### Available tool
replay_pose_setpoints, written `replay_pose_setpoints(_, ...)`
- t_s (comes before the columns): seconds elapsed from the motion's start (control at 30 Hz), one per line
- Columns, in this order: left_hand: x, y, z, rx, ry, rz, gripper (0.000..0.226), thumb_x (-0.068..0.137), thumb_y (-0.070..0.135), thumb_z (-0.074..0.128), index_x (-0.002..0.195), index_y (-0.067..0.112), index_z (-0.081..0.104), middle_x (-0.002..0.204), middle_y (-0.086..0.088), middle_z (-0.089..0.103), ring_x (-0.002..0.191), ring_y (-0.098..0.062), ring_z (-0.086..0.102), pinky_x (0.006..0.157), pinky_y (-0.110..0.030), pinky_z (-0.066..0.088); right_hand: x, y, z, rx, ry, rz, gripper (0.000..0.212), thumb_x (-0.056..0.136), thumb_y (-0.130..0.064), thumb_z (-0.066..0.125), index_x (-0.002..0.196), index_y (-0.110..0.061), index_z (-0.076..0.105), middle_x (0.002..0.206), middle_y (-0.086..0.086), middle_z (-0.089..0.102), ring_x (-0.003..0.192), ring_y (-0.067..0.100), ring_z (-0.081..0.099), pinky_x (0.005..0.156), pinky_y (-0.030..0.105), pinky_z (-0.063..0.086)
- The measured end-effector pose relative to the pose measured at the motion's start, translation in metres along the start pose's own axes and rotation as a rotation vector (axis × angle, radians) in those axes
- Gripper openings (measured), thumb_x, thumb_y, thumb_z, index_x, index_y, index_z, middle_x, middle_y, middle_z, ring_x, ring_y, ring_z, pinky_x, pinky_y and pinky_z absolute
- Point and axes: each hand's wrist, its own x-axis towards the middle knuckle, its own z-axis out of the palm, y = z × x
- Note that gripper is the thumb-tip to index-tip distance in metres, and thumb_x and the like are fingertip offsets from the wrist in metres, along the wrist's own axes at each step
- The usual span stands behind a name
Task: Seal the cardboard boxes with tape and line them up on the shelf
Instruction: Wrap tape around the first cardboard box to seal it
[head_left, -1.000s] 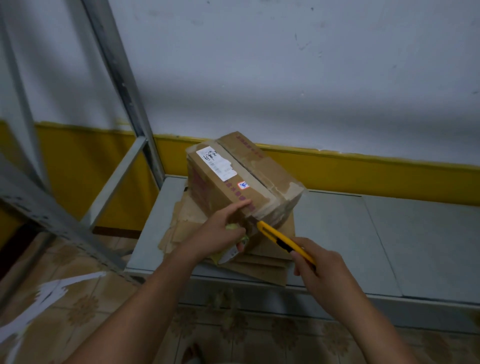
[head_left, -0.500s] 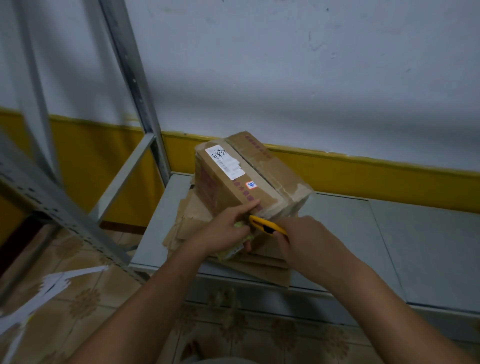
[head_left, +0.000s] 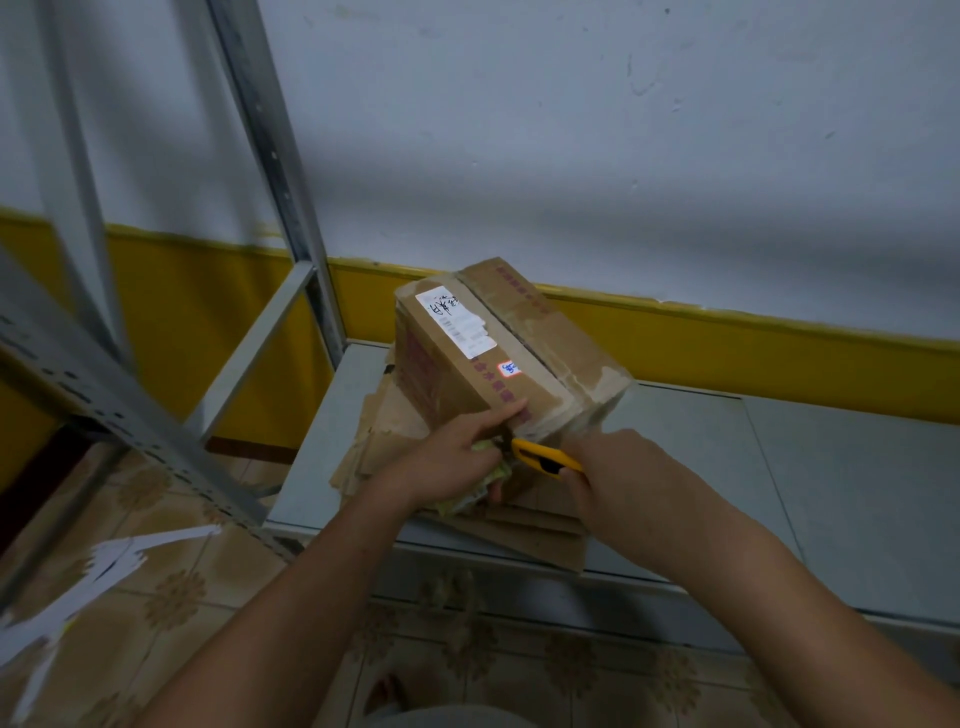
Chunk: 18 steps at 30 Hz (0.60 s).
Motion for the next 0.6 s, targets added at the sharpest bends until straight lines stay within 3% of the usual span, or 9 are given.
replay_pose_setpoints(0.2,0.0014,0.002,-0.0002,0.0,0.012,0.012,0.067,0.104,0.002,0.045,0.158,0.041,0.045,0.158,0.008,0.047,0.088,-0.016,0.074,0.089,-0.041,0.062,-0.0019,0.0015,0.0048,-0.001,0.018,0.003,0.019,0.109,-0.035,0.042,0.097,-0.026,0.052,0.077,-0.008,0.045,0.065,0.006,0.043,0.053,0.021,0.029)
replay_pose_setpoints(0.3,0.0028,0.0011,-0.0015,0.01,0.013,0.015,0.067,0.103,0.002,0.046,0.156,0.043,0.047,0.156,0.013,0.049,0.11,-0.025,0.071,0.099,-0.045,0.058,-0.0007,0.0009,0.0049,0.001,0.03,-0.007,0.019,0.109,-0.035,0.041,0.097,-0.025,0.05,0.077,-0.008,0.044,0.066,0.007,0.043,0.053,0.021,0.03)
replay_pose_setpoints(0.43,0.0019,0.0017,-0.0017,-0.032,-0.002,0.014,0.067,0.103,-0.002,0.044,0.158,0.038,0.046,0.152,0.004,0.054,0.084,-0.016,0.074,0.082,-0.037,0.061,-0.0082,0.0043,0.0062,-0.02,-0.001,-0.003,0.017,0.11,-0.034,0.04,0.102,-0.025,0.053,0.083,-0.005,0.05,0.073,0.013,0.052,0.06,0.024,0.038)
replay_pose_setpoints(0.6,0.0008,-0.0008,-0.0009,-0.008,0.005,0.031,0.064,0.107,0.004,0.046,0.158,0.042,0.044,0.151,0.005,0.052,0.08,-0.023,0.074,0.084,-0.048,0.064,0.0002,-0.002,0.0079,-0.03,0.003,0.012,0.018,0.11,-0.034,0.04,0.1,-0.024,0.05,0.08,-0.006,0.046,0.066,0.008,0.045,0.054,0.021,0.031)
